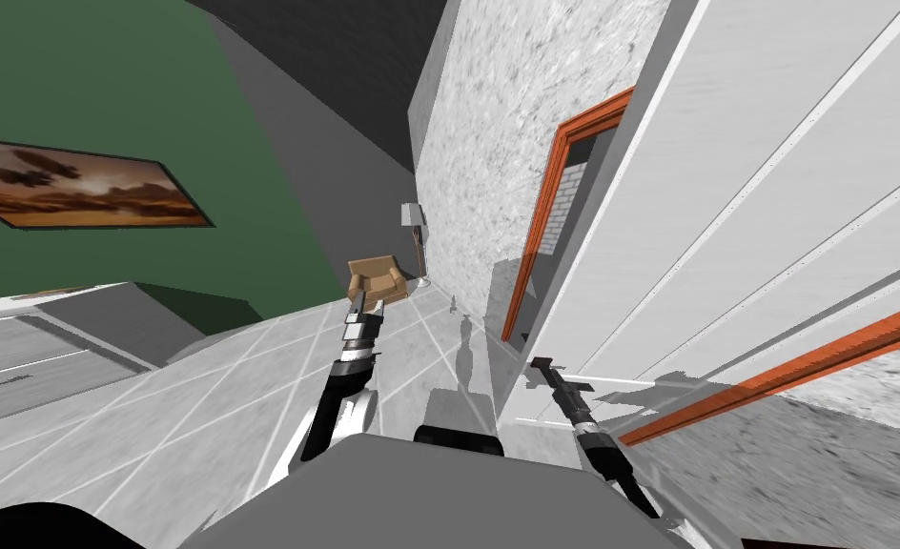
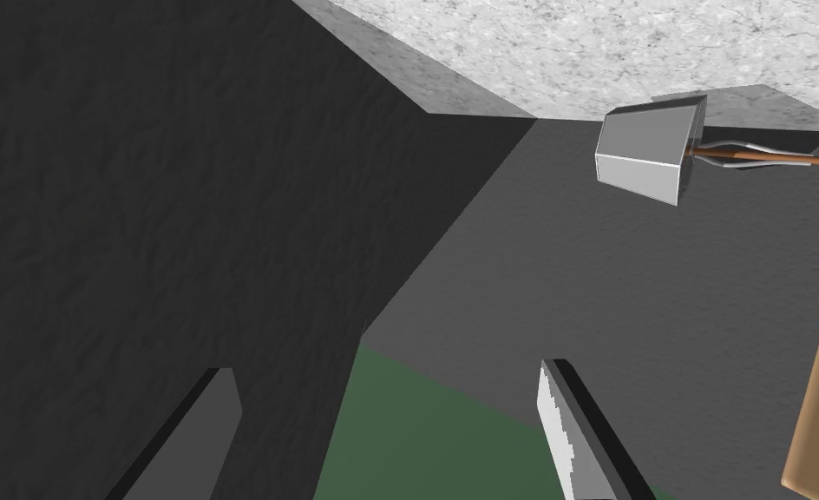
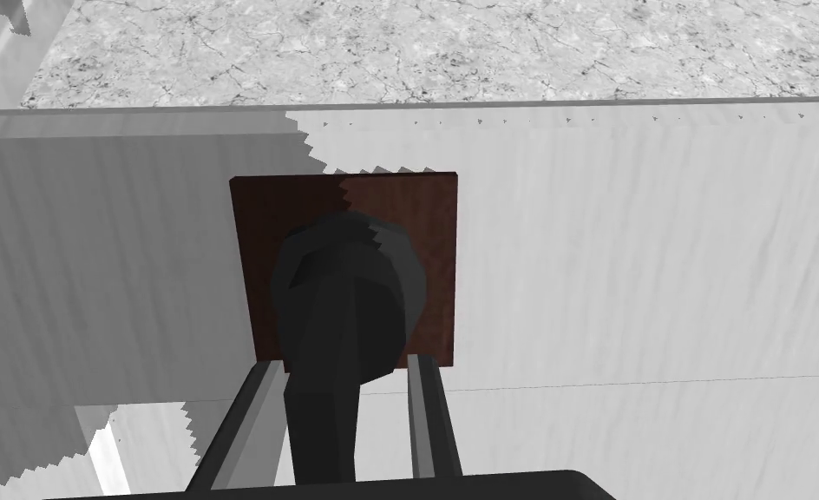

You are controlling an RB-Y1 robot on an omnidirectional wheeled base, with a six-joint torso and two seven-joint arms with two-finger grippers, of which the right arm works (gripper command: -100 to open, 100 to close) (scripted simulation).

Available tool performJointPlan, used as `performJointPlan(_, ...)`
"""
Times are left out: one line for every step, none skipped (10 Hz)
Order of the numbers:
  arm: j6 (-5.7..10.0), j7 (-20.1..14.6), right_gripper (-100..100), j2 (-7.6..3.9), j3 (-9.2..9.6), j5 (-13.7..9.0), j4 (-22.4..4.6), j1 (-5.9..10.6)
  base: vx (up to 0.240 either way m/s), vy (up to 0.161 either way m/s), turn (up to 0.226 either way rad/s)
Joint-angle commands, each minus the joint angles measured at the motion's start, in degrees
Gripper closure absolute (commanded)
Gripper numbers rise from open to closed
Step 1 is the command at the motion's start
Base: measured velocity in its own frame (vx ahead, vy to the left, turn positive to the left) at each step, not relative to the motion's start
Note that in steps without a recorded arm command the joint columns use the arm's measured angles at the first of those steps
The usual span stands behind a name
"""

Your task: Pull the door open

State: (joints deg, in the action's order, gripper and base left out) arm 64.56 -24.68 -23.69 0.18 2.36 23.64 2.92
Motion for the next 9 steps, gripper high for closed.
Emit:
performJointPlan(0.90,-1.0,100,-0.79,0.47,0.4,0.9,-1.47,-0.189,-0.053,0.052)
performJointPlan(0.99,-0.7,100,-0.45,0.40,0.3,-0.2,-0.48,-0.088,-0.021,0.013)
performJointPlan(2.75,-1.3,100,-0.92,0.86,0.8,-0.6,-1.60,-0.132,-0.047,0.137)
performJointPlan(3.26,-1.5,100,-1.09,0.96,0.9,-0.6,-1.88,-0.179,-0.083,0.155)
performJointPlan(4.39,-1.8,100,-1.48,1.16,1.1,-0.8,-2.51,-0.184,-0.077,0.147)
performJointPlan(4.39,-1.8,100,-1.48,1.16,1.1,-0.8,-2.51,-0.142,-0.036,0.047)
performJointPlan(5.62,-2.2,100,-1.90,1.39,1.3,-1.1,-3.19,-0.115,-0.034,0.088)
performJointPlan(6.88,-2.6,100,-2.33,1.62,1.6,-1.3,-3.89,-0.157,-0.085,0.162)
performJointPlan(6.88,-2.6,100,-2.33,1.62,1.6,-1.3,-3.89,-0.136,-0.082,0.075)
